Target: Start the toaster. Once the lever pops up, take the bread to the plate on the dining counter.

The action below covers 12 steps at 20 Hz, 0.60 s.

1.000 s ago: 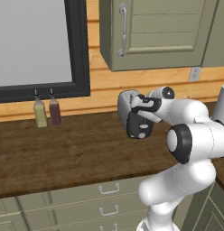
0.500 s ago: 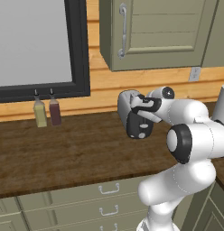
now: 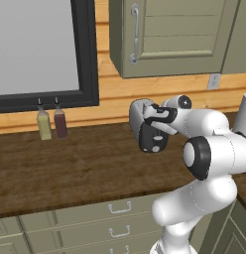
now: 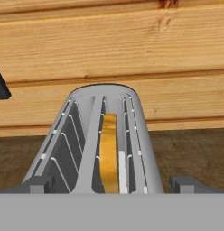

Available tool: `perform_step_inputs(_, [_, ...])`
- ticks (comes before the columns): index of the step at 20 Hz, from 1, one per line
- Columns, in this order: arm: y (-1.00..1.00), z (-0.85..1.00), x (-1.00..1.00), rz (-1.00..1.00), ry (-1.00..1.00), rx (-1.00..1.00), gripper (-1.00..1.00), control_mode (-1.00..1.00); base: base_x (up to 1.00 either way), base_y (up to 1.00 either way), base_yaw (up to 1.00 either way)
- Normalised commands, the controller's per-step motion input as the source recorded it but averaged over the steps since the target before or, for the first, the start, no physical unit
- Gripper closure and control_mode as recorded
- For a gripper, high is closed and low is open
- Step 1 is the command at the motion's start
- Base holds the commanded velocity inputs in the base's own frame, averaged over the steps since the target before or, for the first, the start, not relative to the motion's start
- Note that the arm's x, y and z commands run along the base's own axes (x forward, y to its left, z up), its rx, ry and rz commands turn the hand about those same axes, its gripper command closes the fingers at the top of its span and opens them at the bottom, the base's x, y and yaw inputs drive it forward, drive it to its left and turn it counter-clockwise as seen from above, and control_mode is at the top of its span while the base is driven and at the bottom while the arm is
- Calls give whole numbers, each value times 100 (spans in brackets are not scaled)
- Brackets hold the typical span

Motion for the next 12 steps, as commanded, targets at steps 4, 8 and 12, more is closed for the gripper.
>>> perform_step_inputs(4, [0,0,0,0,0,0,-100,-100,0,0,0])
perform_step_inputs(8, [0,0,0,0,0,0,-100,-100,0,0,0])
perform_step_inputs(12, [0,0,0,0,0,0,-100,-100,0,0,0])
